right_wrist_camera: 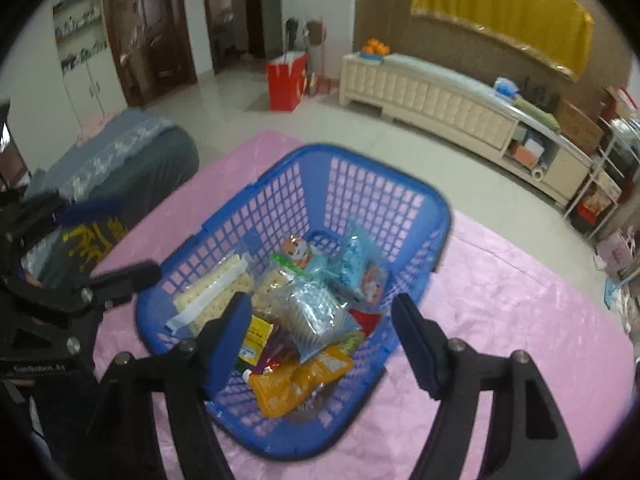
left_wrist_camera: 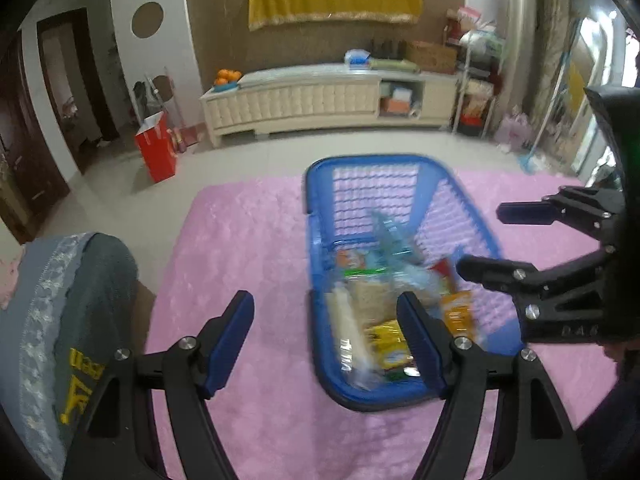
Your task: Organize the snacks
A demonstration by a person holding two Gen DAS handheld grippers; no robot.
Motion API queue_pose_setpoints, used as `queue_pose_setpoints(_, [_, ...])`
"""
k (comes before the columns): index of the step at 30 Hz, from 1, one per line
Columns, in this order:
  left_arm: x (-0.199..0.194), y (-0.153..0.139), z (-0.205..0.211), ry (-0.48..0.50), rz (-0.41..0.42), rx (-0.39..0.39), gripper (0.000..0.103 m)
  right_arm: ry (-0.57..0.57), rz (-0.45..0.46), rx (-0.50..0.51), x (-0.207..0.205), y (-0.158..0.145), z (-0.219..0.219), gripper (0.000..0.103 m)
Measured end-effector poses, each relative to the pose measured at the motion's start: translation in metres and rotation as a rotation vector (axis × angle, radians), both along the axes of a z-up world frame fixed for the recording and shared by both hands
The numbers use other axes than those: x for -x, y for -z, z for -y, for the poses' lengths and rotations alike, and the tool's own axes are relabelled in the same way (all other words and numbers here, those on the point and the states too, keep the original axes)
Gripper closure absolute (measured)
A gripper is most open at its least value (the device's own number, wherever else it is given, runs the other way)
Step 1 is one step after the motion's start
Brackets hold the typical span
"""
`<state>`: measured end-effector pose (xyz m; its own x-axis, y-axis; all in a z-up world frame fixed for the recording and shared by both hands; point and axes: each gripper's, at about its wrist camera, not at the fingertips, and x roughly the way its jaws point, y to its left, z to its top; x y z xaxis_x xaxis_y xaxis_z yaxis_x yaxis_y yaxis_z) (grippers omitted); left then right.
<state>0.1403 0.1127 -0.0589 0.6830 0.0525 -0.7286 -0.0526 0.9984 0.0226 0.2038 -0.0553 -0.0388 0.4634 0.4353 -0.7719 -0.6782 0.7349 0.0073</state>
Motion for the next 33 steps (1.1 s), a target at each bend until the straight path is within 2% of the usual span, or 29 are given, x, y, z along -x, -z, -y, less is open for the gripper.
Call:
queue_pose_setpoints(5, [0.033,-0.020,0.027,-0.007,0.094,-0.039,0.031,0.068,0.077,-0.071,0.032,-0.024,0.037,0.027])
queue_pose_setpoints(9, [0.059,-0.033,0.043,0.011,0.166,-0.008,0.031,0.125,0.131,-0.086,0.059,-0.035,0.060,0.027])
queue_pose_setpoints(13, [0.088,-0.047,0.062,-0.005,0.251,-0.036,0.031,0.183,0.164,-0.115,0.083,-0.048,0.079,0.027])
queue_pose_setpoints(17, [0.126,-0.069,0.076,0.000,0.387,-0.025,0.031,0.282,0.303,-0.110,0.117,-0.064,0.097,0.026])
queue_pose_setpoints(22, [0.160,-0.093,0.087,-0.016,0.492,-0.041,0.031,0.348,0.320,-0.176,0.145,-0.077,0.120,0.025])
queue_pose_setpoints(24, [0.168,-0.097,0.090,-0.018,0.503,-0.042,0.031,0.360,0.334,-0.178,0.155,-0.081,0.124,0.023])
queue_pose_setpoints(26, [0.177,-0.100,0.092,-0.014,0.511,-0.025,0.020,0.368,0.370,-0.169,0.166,-0.085,0.125,0.023])
queue_pose_setpoints(29, [0.186,-0.100,0.095,-0.008,0.511,-0.025,0.017,0.377,0.415,-0.166,0.181,-0.088,0.126,0.022])
queue_pose_setpoints(31, [0.190,-0.099,0.098,-0.003,0.505,-0.041,0.014,0.371,0.426,-0.177,0.187,-0.091,0.125,0.012])
queue_pose_setpoints(33, [0.196,-0.098,0.099,-0.001,0.501,-0.044,0.013,0.371,0.450,-0.186,0.197,-0.093,0.129,0.010])
